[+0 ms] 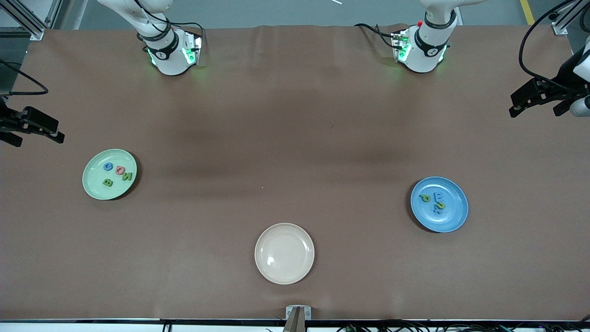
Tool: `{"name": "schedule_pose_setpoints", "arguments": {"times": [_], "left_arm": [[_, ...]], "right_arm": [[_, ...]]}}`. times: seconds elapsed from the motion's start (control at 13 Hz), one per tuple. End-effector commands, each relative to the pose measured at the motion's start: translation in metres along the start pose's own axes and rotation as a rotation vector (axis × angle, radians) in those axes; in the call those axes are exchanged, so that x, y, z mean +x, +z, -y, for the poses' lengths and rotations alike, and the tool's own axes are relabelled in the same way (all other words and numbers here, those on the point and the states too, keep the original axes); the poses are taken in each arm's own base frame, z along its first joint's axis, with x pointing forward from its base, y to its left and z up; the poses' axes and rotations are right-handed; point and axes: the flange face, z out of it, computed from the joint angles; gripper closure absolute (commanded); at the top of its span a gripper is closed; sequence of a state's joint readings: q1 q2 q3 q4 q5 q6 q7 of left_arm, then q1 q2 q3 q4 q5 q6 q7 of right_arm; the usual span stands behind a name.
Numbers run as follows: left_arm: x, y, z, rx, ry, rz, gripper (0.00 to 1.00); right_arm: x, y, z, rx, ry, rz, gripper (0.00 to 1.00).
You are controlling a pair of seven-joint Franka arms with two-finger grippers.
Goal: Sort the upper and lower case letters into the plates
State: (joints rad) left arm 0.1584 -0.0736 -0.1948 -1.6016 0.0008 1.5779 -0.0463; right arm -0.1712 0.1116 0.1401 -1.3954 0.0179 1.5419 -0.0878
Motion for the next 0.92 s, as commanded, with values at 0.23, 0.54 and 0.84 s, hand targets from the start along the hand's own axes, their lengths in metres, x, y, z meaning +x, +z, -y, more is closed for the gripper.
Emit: {"name": "schedule_pose_setpoints", "arguments": {"times": [0.23,0.54,0.84], "left_arm": [[0.001,-0.003,0.0,-0.011,-0.001,0.007,0.0],[0.001,-0.002,0.0,-0.011,-0.001,0.009,0.0],[0.001,-0.002,0.0,-0.011,0.001,0.009,0.0]], "right_arm": [[0.002,-0.005,0.007,-0.027,0.003,-0.006,0.0],[0.002,-0.004,0.013,-0.03,-0.003,-0.006,0.0],[-0.006,-0.004,0.003,-0.03,0.02,-0.06,0.0]]}}
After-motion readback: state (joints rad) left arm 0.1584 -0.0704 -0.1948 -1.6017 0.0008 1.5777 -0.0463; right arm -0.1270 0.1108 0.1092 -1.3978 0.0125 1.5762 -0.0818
